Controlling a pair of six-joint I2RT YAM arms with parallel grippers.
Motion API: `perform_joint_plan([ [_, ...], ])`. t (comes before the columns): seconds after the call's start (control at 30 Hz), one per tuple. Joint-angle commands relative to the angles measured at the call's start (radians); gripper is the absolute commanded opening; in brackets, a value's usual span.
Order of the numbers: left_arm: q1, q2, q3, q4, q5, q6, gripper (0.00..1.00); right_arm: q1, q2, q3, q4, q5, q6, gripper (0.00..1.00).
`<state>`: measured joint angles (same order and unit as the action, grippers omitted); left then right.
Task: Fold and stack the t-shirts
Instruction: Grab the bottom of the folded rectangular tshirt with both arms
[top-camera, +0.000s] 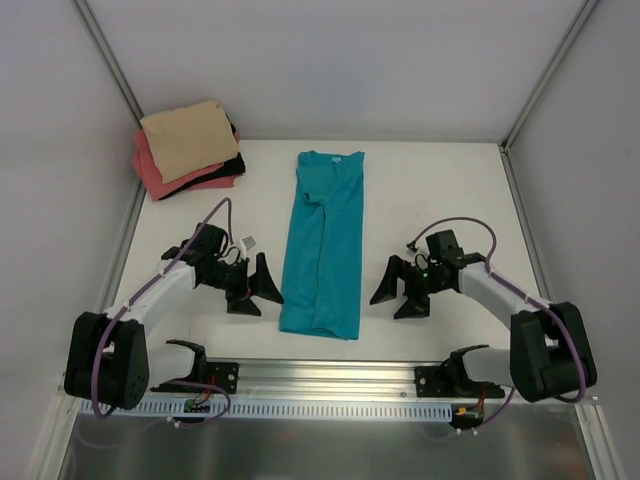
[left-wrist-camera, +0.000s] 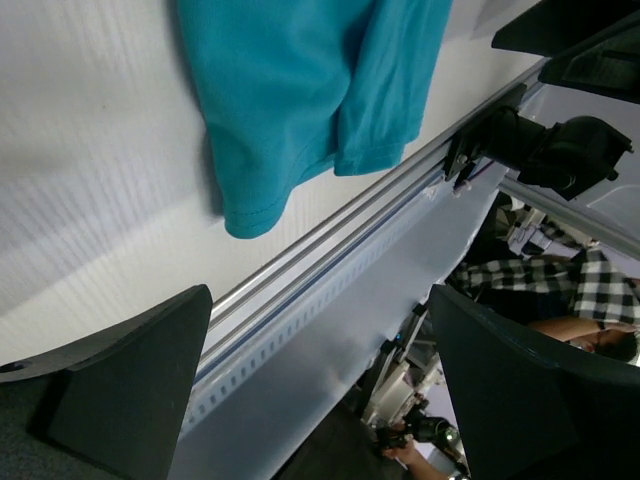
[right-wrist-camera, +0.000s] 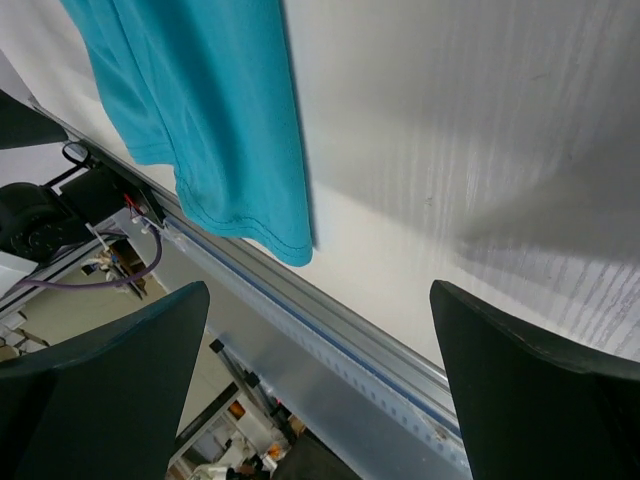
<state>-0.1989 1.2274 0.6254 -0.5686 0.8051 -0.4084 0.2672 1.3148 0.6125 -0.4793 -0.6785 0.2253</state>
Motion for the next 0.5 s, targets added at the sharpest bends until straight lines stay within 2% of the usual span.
perform_joint_plan([
  [0.0,-0.033,-0.075,0.005,0.041,0.028,-0.042,0.93,0.009,-0.112,-0.037,0.088,0.036,0.038,1.00],
  [0.1,-0.051,-0.043,-0.015,0.096,0.022,-0.063,0.92,0.027,-0.132,-0.072,0.135,0.060,0.081,0.99],
  [0.23,-0.068,0.024,-0.042,0.133,0.000,-0.064,0.91,0.101,-0.137,-0.114,0.220,0.108,0.219,0.98],
  [0.37,-0.077,0.026,-0.065,0.141,-0.027,-0.069,0.91,0.251,-0.126,-0.128,0.260,0.177,0.298,0.99],
  [0.47,-0.083,0.035,-0.087,0.167,-0.046,-0.087,0.91,0.311,-0.111,-0.134,0.292,0.214,0.342,0.98],
])
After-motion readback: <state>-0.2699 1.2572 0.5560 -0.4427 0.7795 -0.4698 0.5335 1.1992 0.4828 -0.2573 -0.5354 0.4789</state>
